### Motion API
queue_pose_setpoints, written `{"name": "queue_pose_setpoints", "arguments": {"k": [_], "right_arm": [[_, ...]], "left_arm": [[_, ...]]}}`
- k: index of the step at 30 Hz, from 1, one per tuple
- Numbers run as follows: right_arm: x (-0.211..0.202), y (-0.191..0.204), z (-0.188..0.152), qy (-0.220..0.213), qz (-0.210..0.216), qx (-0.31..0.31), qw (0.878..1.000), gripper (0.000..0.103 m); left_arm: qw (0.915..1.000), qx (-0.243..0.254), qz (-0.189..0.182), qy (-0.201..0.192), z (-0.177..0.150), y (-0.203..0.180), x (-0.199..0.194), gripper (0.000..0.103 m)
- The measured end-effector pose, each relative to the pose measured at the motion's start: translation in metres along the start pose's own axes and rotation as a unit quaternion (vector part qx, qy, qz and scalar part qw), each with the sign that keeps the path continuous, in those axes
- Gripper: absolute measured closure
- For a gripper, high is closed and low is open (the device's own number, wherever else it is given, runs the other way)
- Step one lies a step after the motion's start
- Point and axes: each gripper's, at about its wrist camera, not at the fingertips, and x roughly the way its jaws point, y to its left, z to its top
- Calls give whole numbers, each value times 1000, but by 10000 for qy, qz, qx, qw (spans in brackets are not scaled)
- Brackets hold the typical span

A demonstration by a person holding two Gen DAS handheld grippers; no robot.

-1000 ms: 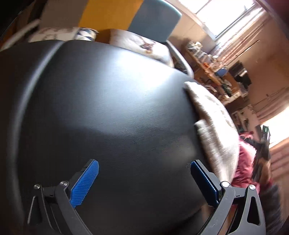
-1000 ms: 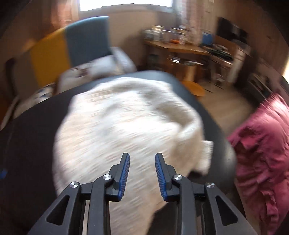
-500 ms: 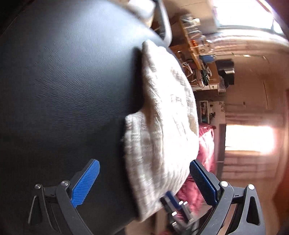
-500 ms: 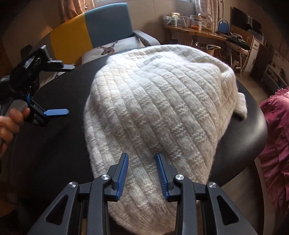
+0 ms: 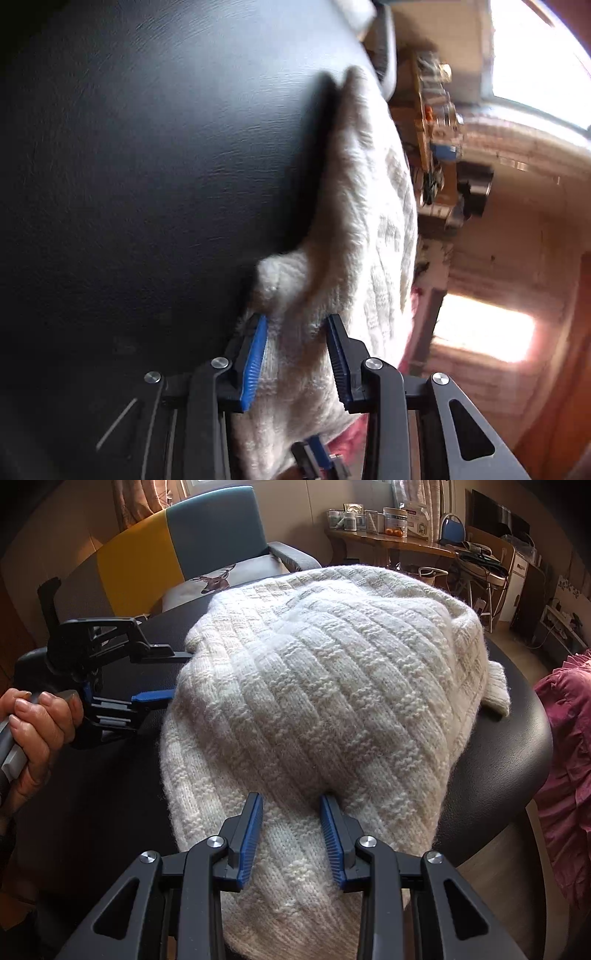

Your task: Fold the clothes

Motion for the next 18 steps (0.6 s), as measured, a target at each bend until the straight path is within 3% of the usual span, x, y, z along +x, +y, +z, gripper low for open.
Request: {"name": "queue_pose_setpoints", "arguments": {"k": [4, 6, 8, 13, 16, 17, 18], "right_arm": [[0, -10, 0, -25, 296, 362, 9989, 69], [1, -10, 0, -42, 312, 393, 9987, 69], [1, -5, -1, -40, 223, 298, 9993, 69], [2, 5, -3, -17, 77, 62, 9999, 63], [2, 8, -3, -1, 31, -35, 10000, 62], [2, 8, -2, -1, 62, -16, 10000, 62], [1, 8, -1, 0, 94, 2, 10000, 62]], "left_arm": [[9973, -588, -436, -2, -1, 13, -6, 65], [9945, -854, -585, -177, -4, 22, -15, 54], [9954, -761, -446, -371, -4, 22, -25, 53], [9976, -548, -177, -389, 2, 7, -20, 54], [9984, -366, 86, -433, 6, -7, -11, 66], [9982, -285, 256, -457, 8, -9, -3, 86], [9979, -203, 382, -490, 9, -7, 7, 90]]}}
